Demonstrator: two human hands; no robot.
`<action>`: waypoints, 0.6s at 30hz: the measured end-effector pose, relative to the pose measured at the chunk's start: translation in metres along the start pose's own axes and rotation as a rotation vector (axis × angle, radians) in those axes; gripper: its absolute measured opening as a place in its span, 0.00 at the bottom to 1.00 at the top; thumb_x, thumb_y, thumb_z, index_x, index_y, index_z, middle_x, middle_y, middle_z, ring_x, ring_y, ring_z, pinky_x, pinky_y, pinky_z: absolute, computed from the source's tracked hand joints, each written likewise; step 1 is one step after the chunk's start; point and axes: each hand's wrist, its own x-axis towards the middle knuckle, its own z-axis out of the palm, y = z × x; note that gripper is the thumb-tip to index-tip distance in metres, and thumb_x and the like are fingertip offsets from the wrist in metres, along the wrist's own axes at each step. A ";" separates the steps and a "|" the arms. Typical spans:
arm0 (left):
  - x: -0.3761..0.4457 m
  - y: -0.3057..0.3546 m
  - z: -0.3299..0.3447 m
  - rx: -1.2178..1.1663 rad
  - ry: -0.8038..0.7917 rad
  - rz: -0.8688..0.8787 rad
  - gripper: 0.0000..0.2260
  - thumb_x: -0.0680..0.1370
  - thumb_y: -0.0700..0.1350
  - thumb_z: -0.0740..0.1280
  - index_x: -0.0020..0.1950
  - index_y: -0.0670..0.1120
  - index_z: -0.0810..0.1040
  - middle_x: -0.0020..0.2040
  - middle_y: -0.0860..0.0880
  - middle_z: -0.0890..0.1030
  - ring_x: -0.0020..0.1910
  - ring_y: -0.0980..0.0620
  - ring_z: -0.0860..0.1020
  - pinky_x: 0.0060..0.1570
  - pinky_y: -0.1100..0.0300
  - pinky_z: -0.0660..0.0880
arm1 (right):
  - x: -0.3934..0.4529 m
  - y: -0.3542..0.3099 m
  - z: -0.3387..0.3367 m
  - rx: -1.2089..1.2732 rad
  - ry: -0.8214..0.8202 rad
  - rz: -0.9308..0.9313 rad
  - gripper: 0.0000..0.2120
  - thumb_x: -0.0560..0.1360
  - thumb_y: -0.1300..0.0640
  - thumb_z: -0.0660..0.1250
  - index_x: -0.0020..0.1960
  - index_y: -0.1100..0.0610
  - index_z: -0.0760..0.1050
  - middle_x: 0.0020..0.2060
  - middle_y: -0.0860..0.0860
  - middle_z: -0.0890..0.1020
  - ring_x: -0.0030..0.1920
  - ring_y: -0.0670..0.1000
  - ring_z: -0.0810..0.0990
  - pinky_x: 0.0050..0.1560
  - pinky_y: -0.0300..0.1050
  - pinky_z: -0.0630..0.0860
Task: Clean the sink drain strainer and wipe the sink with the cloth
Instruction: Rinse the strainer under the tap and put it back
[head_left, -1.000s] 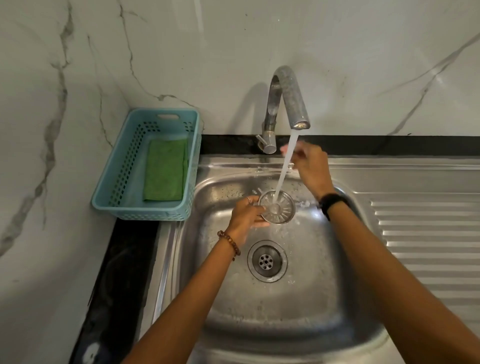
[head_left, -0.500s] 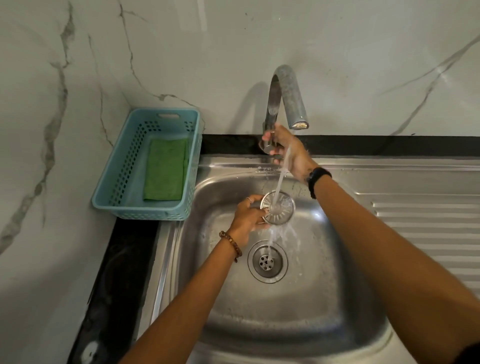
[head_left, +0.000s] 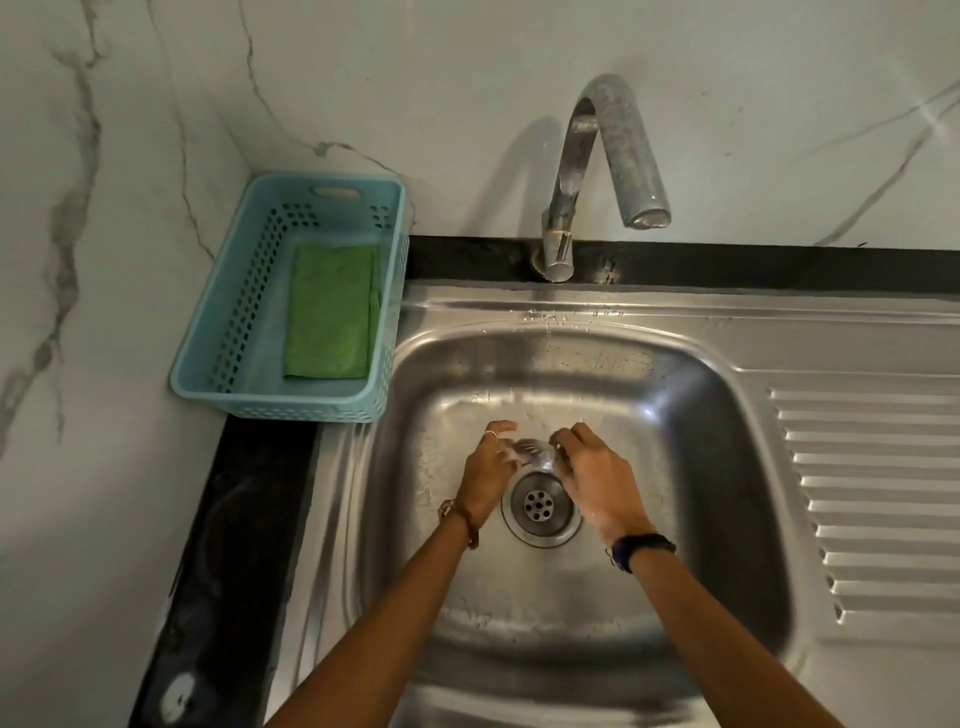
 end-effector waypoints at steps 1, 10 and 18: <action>-0.001 -0.011 -0.001 0.159 -0.032 0.026 0.23 0.75 0.32 0.63 0.69 0.41 0.65 0.68 0.40 0.70 0.68 0.45 0.69 0.68 0.53 0.66 | -0.002 0.003 0.007 -0.025 -0.028 0.035 0.09 0.77 0.56 0.63 0.56 0.55 0.73 0.51 0.51 0.77 0.44 0.51 0.80 0.39 0.37 0.74; -0.006 -0.088 -0.006 1.181 -0.348 0.036 0.39 0.73 0.43 0.69 0.75 0.53 0.48 0.78 0.47 0.42 0.76 0.45 0.44 0.73 0.43 0.50 | -0.015 0.018 0.054 0.521 -0.102 0.645 0.10 0.75 0.58 0.66 0.50 0.61 0.67 0.42 0.58 0.79 0.44 0.60 0.79 0.43 0.52 0.76; -0.010 -0.093 0.014 1.315 -0.321 0.060 0.36 0.74 0.51 0.67 0.74 0.60 0.49 0.76 0.39 0.38 0.74 0.35 0.40 0.71 0.36 0.45 | -0.036 0.021 0.073 0.367 -0.186 0.586 0.07 0.76 0.62 0.61 0.55 0.58 0.69 0.55 0.56 0.74 0.46 0.57 0.80 0.51 0.51 0.80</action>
